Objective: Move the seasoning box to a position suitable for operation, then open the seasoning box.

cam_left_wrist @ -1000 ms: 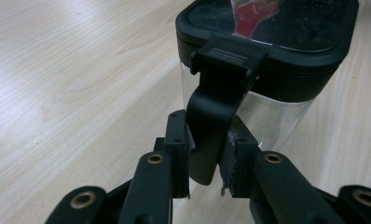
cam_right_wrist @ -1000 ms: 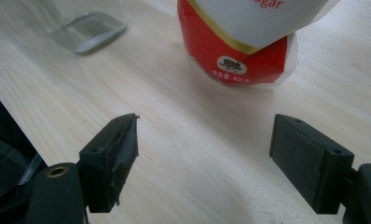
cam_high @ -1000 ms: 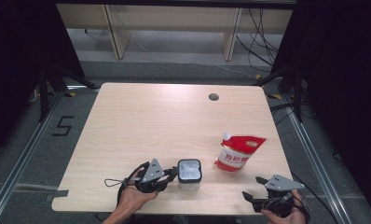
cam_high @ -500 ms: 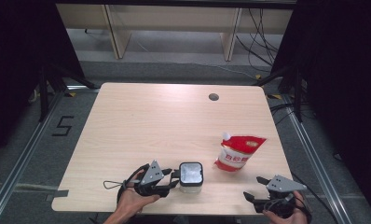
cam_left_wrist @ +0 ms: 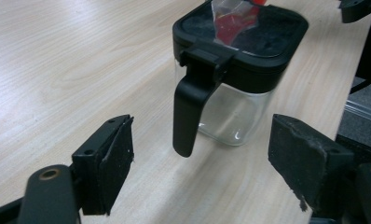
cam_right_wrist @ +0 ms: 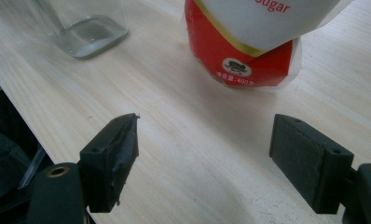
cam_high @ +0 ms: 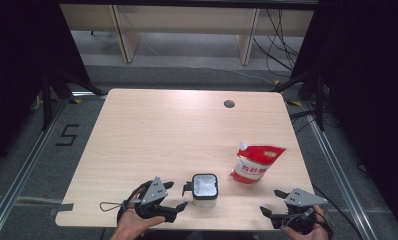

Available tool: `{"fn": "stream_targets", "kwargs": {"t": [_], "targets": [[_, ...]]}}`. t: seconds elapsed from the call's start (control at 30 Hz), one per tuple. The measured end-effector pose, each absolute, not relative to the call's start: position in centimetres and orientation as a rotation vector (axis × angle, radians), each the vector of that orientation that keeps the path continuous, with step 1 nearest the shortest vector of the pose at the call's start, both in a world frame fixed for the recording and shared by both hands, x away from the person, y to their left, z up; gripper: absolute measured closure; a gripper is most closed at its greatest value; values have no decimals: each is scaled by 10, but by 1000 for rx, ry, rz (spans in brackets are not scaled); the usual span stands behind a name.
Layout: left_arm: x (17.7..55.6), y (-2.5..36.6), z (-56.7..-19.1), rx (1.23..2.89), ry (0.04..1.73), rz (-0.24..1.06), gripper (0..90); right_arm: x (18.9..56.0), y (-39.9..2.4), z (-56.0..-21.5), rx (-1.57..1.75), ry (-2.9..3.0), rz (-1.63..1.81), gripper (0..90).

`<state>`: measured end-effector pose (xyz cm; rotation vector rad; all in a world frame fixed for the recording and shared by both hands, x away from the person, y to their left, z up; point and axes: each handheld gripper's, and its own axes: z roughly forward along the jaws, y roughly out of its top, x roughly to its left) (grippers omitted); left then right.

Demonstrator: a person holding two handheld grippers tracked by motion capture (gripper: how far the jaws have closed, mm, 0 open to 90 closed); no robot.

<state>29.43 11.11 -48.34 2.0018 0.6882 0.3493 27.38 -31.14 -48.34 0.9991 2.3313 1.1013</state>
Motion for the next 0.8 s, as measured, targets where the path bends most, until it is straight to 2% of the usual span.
{"fn": "stream_targets", "kwargs": {"t": [0.27, 0.37, 0.4, 0.43, 0.5, 0.57, 0.6, 0.63, 0.67, 0.7, 0.8], "targets": [[291, 113, -469, 2017, 676, 332, 217, 275, -312, -484, 998, 2338, 1106, 244], [291, 114, -466, 1990, 680, 317, 269, 274, -312, -484, 995, 2338, 1106, 244], [290, 116, -464, 1982, 688, 325, 390, 273, -311, -484, 1003, 2338, 1102, 244], [291, 117, -463, 1977, 679, 326, 390, 273, -311, -484, 1003, 2338, 1102, 244], [292, 120, -460, 1960, 677, 336, 468, 272, -309, -484, 1039, 2344, 1102, 246], [294, 124, -459, 1936, 652, 339, 588, 275, -310, -485, 993, 2384, 1116, 246], [293, 124, -459, 1919, 651, 342, 685, 274, -310, -485, 996, 2382, 1114, 246], [294, 125, -459, 1909, 634, 348, 685, 273, -309, -485, 1013, 2371, 1110, 246], [293, 126, -459, 1915, 618, 367, 727, 273, -309, -484, 1013, 2365, 1105, 246], [292, 126, -459, 1908, 620, 372, 808, 274, -309, -485, 1004, 2379, 1111, 247], [294, 124, -457, 1907, 595, 372, 851, 275, -309, -485, 998, 2350, 1089, 247]]}}
